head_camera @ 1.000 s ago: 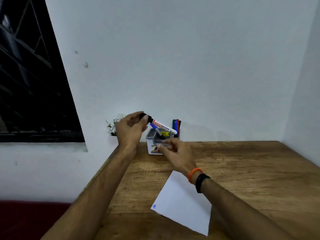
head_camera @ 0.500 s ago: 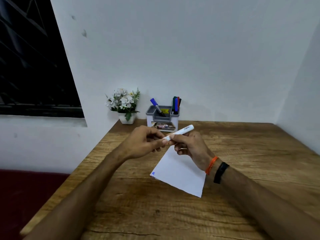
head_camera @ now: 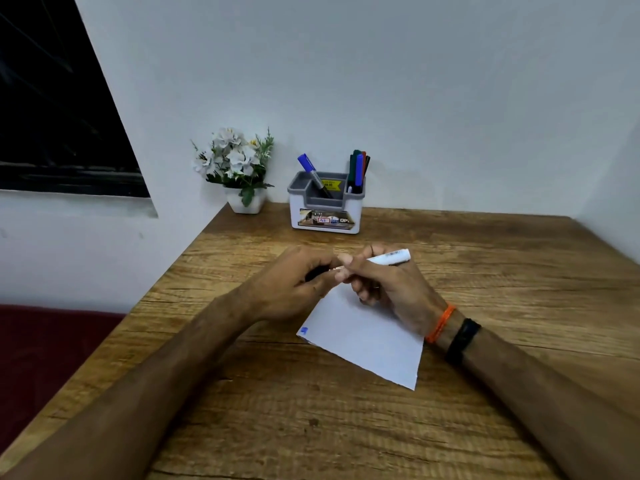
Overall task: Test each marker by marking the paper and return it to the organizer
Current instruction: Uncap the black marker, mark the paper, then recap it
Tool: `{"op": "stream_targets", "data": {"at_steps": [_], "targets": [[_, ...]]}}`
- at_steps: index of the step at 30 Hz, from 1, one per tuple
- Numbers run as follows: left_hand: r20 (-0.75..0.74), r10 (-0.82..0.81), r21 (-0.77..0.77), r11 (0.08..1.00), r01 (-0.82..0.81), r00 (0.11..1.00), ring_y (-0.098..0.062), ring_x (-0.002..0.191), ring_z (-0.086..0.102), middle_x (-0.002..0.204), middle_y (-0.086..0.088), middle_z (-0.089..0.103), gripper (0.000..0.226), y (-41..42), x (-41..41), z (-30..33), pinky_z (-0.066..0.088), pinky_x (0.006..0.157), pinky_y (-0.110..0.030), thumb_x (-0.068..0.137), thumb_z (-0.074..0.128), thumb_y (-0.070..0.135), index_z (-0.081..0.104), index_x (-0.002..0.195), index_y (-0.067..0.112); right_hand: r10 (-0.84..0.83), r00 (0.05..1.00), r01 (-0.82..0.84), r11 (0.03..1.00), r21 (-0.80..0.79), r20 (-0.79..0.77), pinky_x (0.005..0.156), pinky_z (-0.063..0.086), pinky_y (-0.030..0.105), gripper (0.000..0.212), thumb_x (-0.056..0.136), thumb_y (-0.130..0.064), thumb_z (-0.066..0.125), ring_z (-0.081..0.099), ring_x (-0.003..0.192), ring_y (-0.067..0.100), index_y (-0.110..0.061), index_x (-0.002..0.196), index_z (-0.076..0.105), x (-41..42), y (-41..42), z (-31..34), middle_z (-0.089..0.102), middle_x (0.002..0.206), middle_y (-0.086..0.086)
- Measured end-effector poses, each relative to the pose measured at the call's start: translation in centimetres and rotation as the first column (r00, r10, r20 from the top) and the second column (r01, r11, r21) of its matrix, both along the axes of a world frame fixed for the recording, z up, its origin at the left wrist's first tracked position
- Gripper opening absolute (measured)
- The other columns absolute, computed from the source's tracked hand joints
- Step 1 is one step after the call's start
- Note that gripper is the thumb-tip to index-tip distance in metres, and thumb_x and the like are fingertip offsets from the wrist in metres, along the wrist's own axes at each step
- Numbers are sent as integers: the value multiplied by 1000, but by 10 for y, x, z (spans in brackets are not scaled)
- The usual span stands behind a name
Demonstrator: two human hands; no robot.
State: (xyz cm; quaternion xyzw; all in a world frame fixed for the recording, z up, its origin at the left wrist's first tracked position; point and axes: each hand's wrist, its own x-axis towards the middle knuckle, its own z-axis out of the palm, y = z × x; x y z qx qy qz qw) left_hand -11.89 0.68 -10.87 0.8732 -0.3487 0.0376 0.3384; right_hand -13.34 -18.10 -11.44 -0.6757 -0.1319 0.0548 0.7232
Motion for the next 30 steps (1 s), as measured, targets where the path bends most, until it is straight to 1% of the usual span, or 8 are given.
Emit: {"op": "stream_targets", "data": {"at_steps": [4, 10, 15, 18, 22, 25, 27, 30], "targets": [[11, -32, 41, 999, 31, 999, -14, 60, 52, 77, 1, 66, 19, 1, 1, -5, 38, 53, -22, 96, 53, 38, 67, 100, 25, 13, 1000, -13, 1000, -21, -10, 44, 42, 22, 36, 73, -32, 77, 54, 50, 16, -4, 85, 59, 0, 3, -4, 63, 62, 9], [30, -22, -23, 999, 23, 999, -16, 58, 53, 74, 1, 66, 20, -1, 0, -9, 40, 53, -31, 95, 48, 45, 65, 97, 35, 33, 999, -33, 999, 6, -20, 44, 40, 20, 28, 71, -30, 76, 53, 50, 11, -11, 77, 57, -3, 3, -3, 68, 67, 7], [34, -44, -71, 996, 47, 998, -17, 55, 52, 76, 1, 69, 22, -4, -3, -7, 37, 50, -27, 97, 50, 36, 70, 98, 27, 50, 999, -50, 998, 45, -5, 48, 36, 24, 26, 75, -25, 80, 51, 47, 12, -14, 68, 57, 2, 0, -1, 66, 65, 9], [31, -46, -94, 994, 48, 998, -10, 52, 46, 73, 1, 68, 21, -6, -6, -5, 33, 49, -22, 96, 53, 35, 72, 96, 25, 60, 998, -60, 997, 54, -6, 46, 37, 22, 25, 77, -23, 78, 50, 45, 12, -15, 66, 57, 2, 0, -1, 65, 61, 7], [-5, -55, -144, 988, 54, 998, -15, 63, 56, 77, 8, 68, 14, -3, -7, -3, 43, 56, -33, 93, 56, 44, 68, 95, 38, 34, 998, -33, 999, -19, 58, 46, 35, 24, 30, 75, -28, 77, 47, 45, 12, -6, 75, 57, -3, -2, 4, 59, 54, 4], [-47, -54, -147, 988, 46, 997, -4, 61, 52, 71, 20, 62, 3, -3, -9, -1, 37, 56, -18, 90, 63, 40, 63, 92, 42, 13, 997, -11, 1000, -25, 82, 45, 35, 24, 31, 76, -28, 74, 47, 45, 11, -1, 82, 58, -6, -2, 4, 58, 54, 2], [-86, -11, -116, 993, 1, 996, 1, 62, 53, 69, 20, 61, 11, 2, -4, 0, 37, 59, -14, 84, 71, 37, 65, 93, 35, -11, 996, 11, 1000, -4, 93, 45, 34, 24, 25, 80, -23, 76, 47, 45, 11, -4, 81, 60, -3, -3, 1, 58, 53, 1], [-146, 105, -49, 992, -113, 984, -3, 54, 51, 60, 10, 58, 27, 17, 6, -1, 38, 58, -23, 79, 76, 38, 68, 103, 30, 4, 999, -8, 996, 90, 50, 45, 34, 24, 17, 82, -20, 61, 48, 46, 15, -6, 88, 68, 0, -7, -1, 59, 55, 5]]}}
